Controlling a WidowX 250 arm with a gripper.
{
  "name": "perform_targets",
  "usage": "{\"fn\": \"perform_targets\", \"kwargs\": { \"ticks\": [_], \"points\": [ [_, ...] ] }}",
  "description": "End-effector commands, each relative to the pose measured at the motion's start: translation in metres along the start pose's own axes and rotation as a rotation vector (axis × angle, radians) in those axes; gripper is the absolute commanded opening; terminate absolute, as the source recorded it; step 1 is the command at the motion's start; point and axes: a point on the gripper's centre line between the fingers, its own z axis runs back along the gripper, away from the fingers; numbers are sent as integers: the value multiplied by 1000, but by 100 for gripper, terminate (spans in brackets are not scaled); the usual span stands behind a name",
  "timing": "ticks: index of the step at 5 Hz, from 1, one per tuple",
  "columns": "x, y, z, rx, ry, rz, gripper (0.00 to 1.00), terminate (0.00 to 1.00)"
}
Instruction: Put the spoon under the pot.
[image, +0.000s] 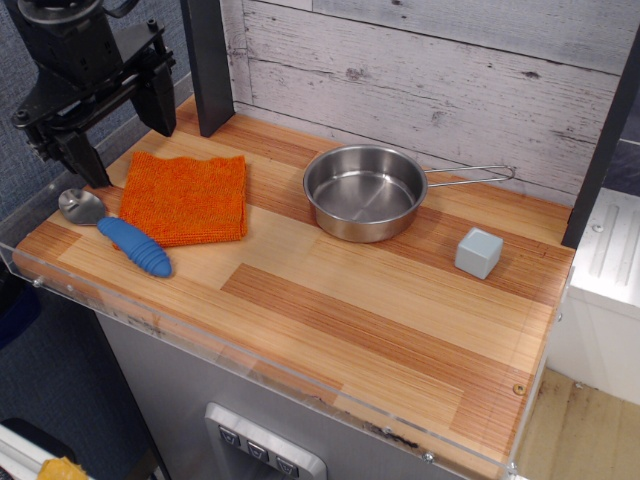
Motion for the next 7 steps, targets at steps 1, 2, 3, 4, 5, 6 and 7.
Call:
{"fn": "perform_targets", "kwargs": {
  "ticks": [1, 2, 3, 4, 5, 6, 7],
  "points": [
    [0, 0, 0, 0, 0, 0, 100, 0],
    [-2, -1, -3, -6, 20, -35, 100, 0],
    [-4, -1, -7, 3, 17, -51, 100, 0],
    [-8, 0, -13, 3, -7, -105, 100, 0],
    [-12, 0, -20, -13, -59, -172, 100, 0],
    [-14, 6, -32, -11, -66, -182, 100, 0],
    [-15, 11, -48, 12, -56, -182, 100, 0]
  ]
}}
